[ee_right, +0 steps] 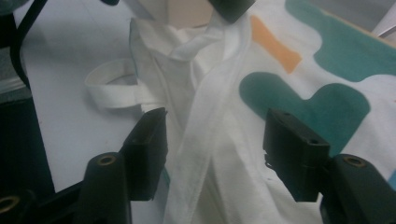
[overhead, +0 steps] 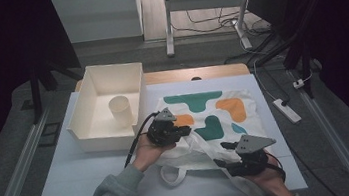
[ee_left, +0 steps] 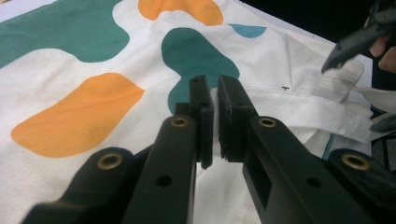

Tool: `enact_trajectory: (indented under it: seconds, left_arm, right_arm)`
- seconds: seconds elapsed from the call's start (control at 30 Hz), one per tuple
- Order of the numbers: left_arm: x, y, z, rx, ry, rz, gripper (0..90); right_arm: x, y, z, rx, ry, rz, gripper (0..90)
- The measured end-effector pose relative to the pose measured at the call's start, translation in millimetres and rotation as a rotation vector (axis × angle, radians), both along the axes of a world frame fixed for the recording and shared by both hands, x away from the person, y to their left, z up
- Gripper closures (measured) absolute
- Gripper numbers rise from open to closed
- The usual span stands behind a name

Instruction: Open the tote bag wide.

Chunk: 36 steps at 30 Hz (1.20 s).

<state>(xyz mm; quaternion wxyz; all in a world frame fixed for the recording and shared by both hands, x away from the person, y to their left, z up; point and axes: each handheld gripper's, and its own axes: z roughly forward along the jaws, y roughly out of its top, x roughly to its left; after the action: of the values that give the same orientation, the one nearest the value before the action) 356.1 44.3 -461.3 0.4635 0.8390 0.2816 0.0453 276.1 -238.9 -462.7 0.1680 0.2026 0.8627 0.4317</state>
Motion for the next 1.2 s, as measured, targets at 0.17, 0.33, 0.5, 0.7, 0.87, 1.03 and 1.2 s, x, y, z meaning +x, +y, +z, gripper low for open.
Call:
enact_trajectory:
  seconds: [0.17, 0.33, 0.5, 0.7, 0.87, 1.03, 1.2]
  left_arm:
    - [0.7, -0.1, -1.7, 0.002, 0.005, 0.001, 84.7]
    - [1.0, -0.1, -2.8, 0.002, 0.006, 0.005, 84.7]
    - [1.0, -1.0, -4.0, 0.006, 0.008, 0.002, 84.7]
    - [0.8, -1.3, -4.5, 0.006, 0.010, -0.003, 84.7]
    - [0.2, -1.3, -4.3, 0.004, 0.008, -0.006, 84.7]
    - [0.5, -1.2, -5.4, 0.006, 0.019, -0.016, 84.7]
    - [-0.6, -3.1, -6.1, 0.016, 0.020, -0.028, 84.6]
  right_arm:
    - [1.6, 1.3, -3.9, -0.029, 0.019, -0.009, 52.0]
    - [1.7, 4.9, -7.5, -0.050, 0.054, 0.029, 59.1]
    - [-0.8, 9.2, -6.7, -0.058, 0.053, 0.044, 68.3]
    - [0.9, 10.2, -9.6, -0.061, 0.089, 0.056, 82.8]
    - [1.5, 9.3, -9.1, -0.054, 0.100, 0.057, 87.7]
    - [-1.4, 6.9, 2.1, -0.027, 0.051, 0.051, 87.9]
    - [1.8, 2.9, 20.6, -0.005, -0.036, 0.005, 88.1]
